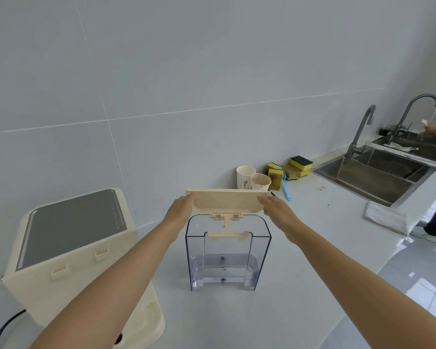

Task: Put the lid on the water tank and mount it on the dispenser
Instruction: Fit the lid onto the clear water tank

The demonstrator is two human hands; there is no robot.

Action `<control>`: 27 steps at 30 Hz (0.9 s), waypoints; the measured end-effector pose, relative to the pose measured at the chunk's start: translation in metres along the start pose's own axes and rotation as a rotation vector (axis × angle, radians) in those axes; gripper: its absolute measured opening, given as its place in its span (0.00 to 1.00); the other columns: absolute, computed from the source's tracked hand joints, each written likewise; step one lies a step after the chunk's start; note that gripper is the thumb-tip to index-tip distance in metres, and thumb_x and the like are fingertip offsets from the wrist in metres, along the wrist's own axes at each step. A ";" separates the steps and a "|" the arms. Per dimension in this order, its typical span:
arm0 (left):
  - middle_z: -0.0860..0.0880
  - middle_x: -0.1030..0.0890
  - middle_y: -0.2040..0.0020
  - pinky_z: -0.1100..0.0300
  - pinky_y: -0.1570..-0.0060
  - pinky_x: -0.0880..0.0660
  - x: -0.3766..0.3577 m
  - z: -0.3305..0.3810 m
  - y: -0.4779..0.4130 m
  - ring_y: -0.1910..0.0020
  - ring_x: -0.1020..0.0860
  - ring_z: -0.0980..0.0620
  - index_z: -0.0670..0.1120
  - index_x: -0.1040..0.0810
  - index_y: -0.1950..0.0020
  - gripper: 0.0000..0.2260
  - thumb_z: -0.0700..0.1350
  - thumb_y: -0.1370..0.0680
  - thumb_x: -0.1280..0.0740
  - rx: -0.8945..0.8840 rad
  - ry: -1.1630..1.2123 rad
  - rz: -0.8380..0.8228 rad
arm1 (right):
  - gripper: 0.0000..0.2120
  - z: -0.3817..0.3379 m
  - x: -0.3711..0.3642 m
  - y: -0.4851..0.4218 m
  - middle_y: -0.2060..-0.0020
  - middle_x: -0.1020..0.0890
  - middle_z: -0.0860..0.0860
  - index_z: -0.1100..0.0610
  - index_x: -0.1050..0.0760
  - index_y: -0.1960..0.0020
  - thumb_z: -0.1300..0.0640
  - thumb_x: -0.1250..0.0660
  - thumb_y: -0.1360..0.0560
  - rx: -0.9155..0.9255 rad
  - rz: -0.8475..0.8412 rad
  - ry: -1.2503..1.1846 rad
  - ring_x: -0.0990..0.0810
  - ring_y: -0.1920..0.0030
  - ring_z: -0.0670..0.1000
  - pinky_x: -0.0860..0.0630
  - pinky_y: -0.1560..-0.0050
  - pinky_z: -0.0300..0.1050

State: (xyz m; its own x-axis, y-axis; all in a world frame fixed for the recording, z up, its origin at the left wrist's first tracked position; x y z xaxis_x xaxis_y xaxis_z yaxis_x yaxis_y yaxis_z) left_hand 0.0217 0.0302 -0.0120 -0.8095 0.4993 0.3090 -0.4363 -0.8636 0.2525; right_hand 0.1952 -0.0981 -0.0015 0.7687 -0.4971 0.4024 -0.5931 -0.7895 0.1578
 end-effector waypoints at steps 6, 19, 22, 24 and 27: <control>0.48 0.31 0.47 0.56 0.48 0.39 0.000 -0.011 0.014 0.48 0.33 0.48 0.44 0.30 0.40 0.17 0.52 0.20 0.50 -0.080 -0.015 0.085 | 0.20 0.016 0.002 0.014 0.38 0.27 0.54 0.58 0.34 0.33 0.51 0.47 0.22 0.030 0.076 -0.053 0.30 0.38 0.53 0.36 0.42 0.44; 0.55 0.41 0.25 0.51 0.25 0.47 -0.014 -0.060 0.037 0.26 0.43 0.53 0.56 0.41 0.28 0.21 0.57 0.21 0.51 -0.104 0.125 0.050 | 0.17 0.042 -0.009 0.044 0.43 0.23 0.56 0.57 0.30 0.37 0.52 0.46 0.22 0.070 0.150 -0.071 0.29 0.47 0.52 0.34 0.46 0.47; 0.52 0.39 0.25 0.49 0.26 0.44 -0.019 -0.066 0.040 0.27 0.41 0.50 0.58 0.41 0.28 0.20 0.57 0.21 0.50 -0.076 0.156 0.052 | 0.17 0.044 -0.011 0.051 0.40 0.24 0.58 0.58 0.31 0.36 0.54 0.47 0.22 0.066 0.139 -0.071 0.28 0.43 0.56 0.33 0.39 0.52; 0.48 0.37 0.26 0.49 0.28 0.42 -0.022 -0.070 0.041 0.28 0.39 0.46 0.58 0.41 0.28 0.20 0.55 0.20 0.50 -0.063 0.156 0.053 | 0.18 0.046 -0.013 0.054 0.38 0.25 0.58 0.56 0.33 0.34 0.54 0.47 0.22 0.064 0.119 -0.063 0.29 0.43 0.56 0.33 0.39 0.51; 0.39 0.38 0.28 0.45 0.29 0.42 -0.025 -0.075 0.042 0.29 0.40 0.39 0.50 0.39 0.29 0.20 0.53 0.20 0.51 -0.053 0.117 0.061 | 0.18 0.053 -0.016 0.058 0.36 0.27 0.63 0.55 0.33 0.34 0.54 0.48 0.22 0.043 0.088 -0.037 0.31 0.36 0.63 0.34 0.35 0.57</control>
State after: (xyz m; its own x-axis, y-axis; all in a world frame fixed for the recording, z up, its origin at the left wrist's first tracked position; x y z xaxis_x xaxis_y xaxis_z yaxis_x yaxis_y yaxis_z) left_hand -0.0061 -0.0241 -0.0778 -0.8742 0.4369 0.2121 -0.4026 -0.8962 0.1866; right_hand 0.1609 -0.1552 -0.0462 0.7229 -0.5775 0.3794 -0.6485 -0.7566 0.0841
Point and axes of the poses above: each hand's wrist, its own y-axis away from the middle knuckle, its own x-axis out of the back of the hand, z = x × y, the point moved 5 cm from there along -y, towards the middle knuckle
